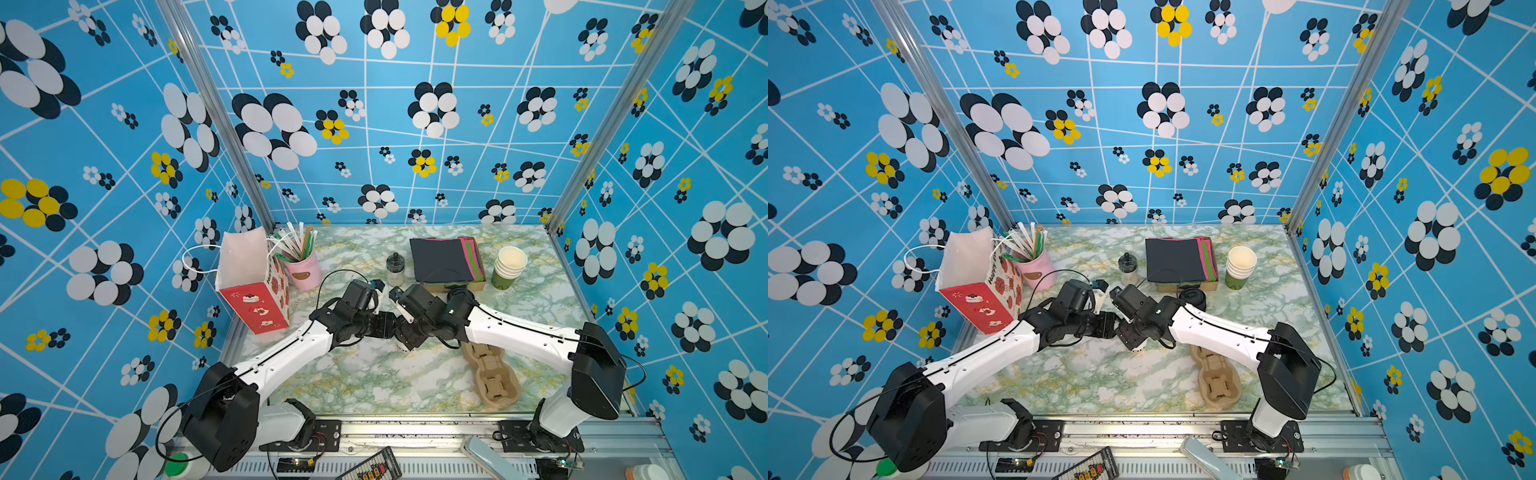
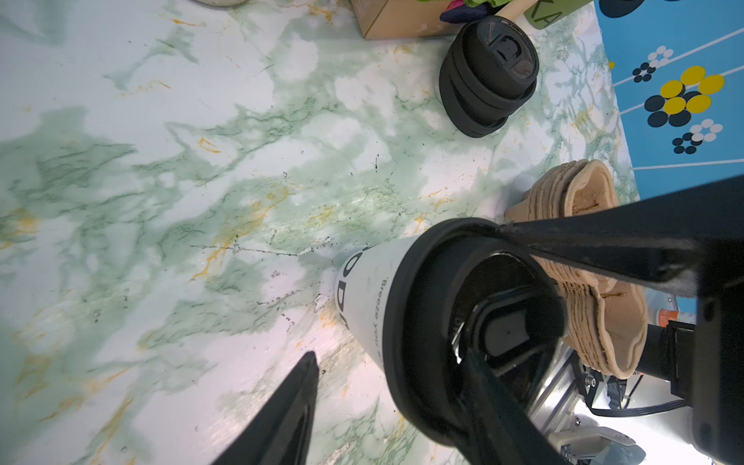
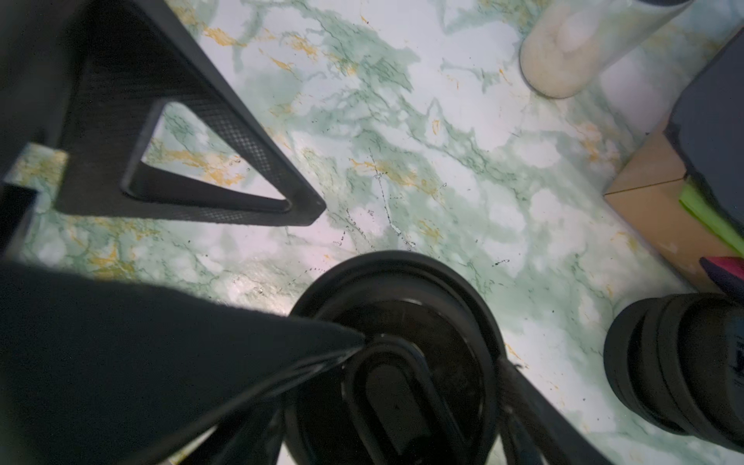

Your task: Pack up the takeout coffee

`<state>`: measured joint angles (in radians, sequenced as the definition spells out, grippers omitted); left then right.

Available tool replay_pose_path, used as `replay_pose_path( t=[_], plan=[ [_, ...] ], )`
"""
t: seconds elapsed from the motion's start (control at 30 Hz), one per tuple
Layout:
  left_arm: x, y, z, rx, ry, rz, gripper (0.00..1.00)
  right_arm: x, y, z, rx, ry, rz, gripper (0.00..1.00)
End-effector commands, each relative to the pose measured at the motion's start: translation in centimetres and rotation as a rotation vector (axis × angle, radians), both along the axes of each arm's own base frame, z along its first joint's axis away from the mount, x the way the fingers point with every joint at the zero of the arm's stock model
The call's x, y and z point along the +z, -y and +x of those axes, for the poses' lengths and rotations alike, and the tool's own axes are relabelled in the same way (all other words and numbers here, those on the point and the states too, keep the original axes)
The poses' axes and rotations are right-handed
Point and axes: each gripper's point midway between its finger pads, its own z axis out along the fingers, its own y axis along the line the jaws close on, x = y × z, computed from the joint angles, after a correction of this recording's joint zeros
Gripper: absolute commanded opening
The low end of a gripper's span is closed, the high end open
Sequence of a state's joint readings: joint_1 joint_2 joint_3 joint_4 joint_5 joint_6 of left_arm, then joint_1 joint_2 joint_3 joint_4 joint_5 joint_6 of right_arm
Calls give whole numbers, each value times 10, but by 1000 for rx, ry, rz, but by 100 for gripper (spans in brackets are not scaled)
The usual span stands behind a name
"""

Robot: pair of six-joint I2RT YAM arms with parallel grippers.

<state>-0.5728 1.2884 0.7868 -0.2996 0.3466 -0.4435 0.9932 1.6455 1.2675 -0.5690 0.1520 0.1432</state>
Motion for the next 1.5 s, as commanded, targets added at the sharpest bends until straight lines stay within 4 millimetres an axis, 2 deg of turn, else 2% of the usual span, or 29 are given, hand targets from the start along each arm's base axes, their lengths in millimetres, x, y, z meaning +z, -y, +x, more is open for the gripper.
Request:
replay_pose_path(
  t=[0.0,0.37,0.7,1.03,1.47],
  plan=[
    [-63,-37,-44,-11,-206,237,58,2,19,-3,-27,15,-48,81],
    [-62,-35,-44,-17,-204,240,58,17,20,1,-33,58,-13,84],
    [-51,-29,-41,-21,-182,215,59,36,34,-3,-50,106,49,88],
    [-24,-20,-30,-14,-127,161,62,30,52,4,-116,97,44,90],
    [7,1,-11,-17,-66,61,69,21,58,11,-145,64,31,90]
  ],
)
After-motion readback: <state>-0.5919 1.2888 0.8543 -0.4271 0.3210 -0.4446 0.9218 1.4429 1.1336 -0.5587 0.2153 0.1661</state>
